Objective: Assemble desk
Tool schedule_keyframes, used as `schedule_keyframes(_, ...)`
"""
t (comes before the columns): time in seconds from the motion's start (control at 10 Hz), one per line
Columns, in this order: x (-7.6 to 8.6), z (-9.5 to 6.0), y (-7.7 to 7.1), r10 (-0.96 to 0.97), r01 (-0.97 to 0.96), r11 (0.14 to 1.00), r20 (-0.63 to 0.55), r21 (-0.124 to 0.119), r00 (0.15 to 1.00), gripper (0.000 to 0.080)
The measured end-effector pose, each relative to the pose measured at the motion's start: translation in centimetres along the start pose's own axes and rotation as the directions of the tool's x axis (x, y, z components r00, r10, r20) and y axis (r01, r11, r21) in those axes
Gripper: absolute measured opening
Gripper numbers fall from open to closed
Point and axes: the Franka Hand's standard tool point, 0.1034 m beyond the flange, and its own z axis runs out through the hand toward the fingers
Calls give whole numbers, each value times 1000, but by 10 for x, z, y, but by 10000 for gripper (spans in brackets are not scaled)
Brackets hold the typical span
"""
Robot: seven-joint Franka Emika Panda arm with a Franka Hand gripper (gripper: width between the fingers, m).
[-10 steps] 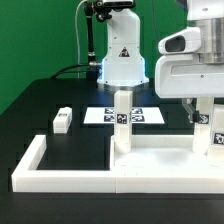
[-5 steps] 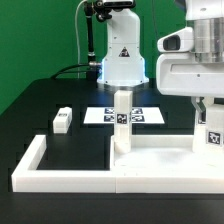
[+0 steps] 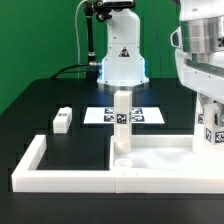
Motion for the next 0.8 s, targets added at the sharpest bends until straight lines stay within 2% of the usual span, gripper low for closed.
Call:
schedule_keyframes(0.1,2,1,3,182,-182,983,5,38,983,292)
schedule_keyframes(0.3,1,2,4,333,-333,942,8,44,943,292)
schedule_keyframes(0.5,1,2,5,292,-292,955,5,44,956,301)
schedule_keyframes(0.6,2,2,4,248,-248,968,1,45,969,481)
schedule_keyframes(0.7,1,-2,-1,-25,26,998,-10,51,1000,611)
schedule_keyframes(0.8,-8,-6,-10,-272,272,961,-10,58,962,638)
